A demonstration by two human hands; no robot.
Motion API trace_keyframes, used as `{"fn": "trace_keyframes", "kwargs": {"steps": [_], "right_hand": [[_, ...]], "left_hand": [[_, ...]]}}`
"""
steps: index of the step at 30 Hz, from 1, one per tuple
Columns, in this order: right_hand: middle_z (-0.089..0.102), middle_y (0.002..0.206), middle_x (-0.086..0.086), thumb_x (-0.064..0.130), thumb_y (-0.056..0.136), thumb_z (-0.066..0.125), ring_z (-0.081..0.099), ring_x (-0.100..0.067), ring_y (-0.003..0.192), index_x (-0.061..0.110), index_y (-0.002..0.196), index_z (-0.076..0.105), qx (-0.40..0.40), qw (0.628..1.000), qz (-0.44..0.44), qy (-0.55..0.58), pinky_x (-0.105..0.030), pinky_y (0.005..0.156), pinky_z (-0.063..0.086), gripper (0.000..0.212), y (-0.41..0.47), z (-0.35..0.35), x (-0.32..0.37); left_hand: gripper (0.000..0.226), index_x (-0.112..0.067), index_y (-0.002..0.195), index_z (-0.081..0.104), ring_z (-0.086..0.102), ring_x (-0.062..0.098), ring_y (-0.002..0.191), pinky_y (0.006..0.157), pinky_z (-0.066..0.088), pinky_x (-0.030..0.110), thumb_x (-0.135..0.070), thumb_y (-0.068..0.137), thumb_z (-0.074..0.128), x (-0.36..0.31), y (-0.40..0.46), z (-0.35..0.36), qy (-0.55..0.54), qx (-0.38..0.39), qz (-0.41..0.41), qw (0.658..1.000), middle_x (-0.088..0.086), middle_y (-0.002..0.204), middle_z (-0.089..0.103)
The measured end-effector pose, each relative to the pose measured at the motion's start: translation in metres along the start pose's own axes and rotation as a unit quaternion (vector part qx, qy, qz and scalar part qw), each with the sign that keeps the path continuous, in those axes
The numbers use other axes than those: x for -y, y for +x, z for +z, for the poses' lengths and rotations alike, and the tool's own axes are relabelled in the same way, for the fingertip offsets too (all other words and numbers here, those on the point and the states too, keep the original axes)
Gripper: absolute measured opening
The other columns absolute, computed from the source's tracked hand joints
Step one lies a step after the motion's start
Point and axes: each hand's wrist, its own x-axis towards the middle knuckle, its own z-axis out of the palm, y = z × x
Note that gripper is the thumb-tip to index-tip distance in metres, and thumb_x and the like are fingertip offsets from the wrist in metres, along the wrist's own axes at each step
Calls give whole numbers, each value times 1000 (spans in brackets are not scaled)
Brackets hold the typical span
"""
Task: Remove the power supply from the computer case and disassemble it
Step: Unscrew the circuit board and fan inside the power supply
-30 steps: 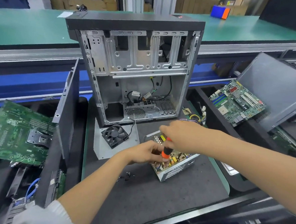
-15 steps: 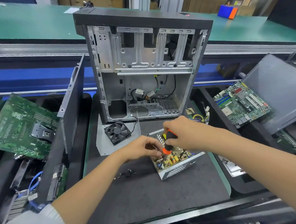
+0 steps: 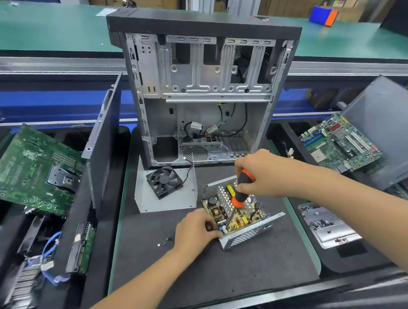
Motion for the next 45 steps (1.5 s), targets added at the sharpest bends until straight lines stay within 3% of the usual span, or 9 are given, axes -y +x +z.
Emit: {"fn": "trace_keyframes", "kwargs": {"steps": [7, 11, 18, 27, 33, 39, 45], "right_hand": [[47, 76, 7, 37, 90, 58, 56, -24, 92, 22, 94, 49, 16, 1000, -9, -11, -30, 64, 47, 18, 5, 5, -1], [50, 76, 5, 35, 89, 60, 56, -23, 88, 17, 96, 55, 11, 1000, -19, -22, -36, 75, 53, 20, 10, 6, 0], [49, 74, 7, 36, 88, 59, 53, -17, 78, 17, 98, 57, -3, 999, -32, -31, -28, 61, 45, 21, 17, 10, 1], [53, 78, 4, 40, 86, 62, 60, -23, 88, 15, 101, 59, -6, 999, -29, -35, -26, 53, 39, 29, 15, 17, -3], [58, 85, -1, 38, 87, 61, 59, -25, 91, 14, 103, 59, -2, 999, -24, -34, -32, 64, 46, 29, 9, 19, -2], [55, 82, 0, 38, 87, 61, 57, -23, 93, 13, 106, 59, -2, 999, -23, -40, -27, 55, 40, 31, 5, 20, -1], [61, 90, -3, 34, 84, 64, 59, -24, 92, 13, 101, 59, 3, 999, -19, -36, -35, 68, 51, 27, 3, 21, -1]], "left_hand": [[24, -26, 71, 62, 53, 8, 76, 63, 37, 27, -44, 74, 78, -9, -8, 14, 13, -28, -49, 998, -12, 76, 51], [21, -26, 75, 64, 54, 9, 75, 62, 35, 26, -42, 77, 76, -11, -10, 16, 15, -35, -59, 998, -13, 76, 52], [19, -30, 72, 60, 59, 8, 80, 62, 36, 27, -39, 76, 76, -14, -14, 18, -7, -52, -93, 994, -14, 77, 57], [11, -28, 71, 61, 55, 6, 72, 59, 37, 26, -29, 77, 70, -17, -16, 23, -20, -76, -108, 991, -14, 71, 56], [8, -28, 74, 62, 53, 4, 68, 59, 37, 25, -29, 79, 68, -16, -19, 31, -23, -99, -107, 989, -17, 68, 53], [10, -27, 73, 61, 49, 2, 63, 55, 31, 20, -29, 79, 69, -16, -23, 35, -31, -117, -109, 987, -18, 66, 50], [14, -30, 70, 61, 60, 5, 75, 61, 36, 24, -31, 78, 71, -15, -23, 33, -24, -117, -107, 987, -15, 79, 60]]}}
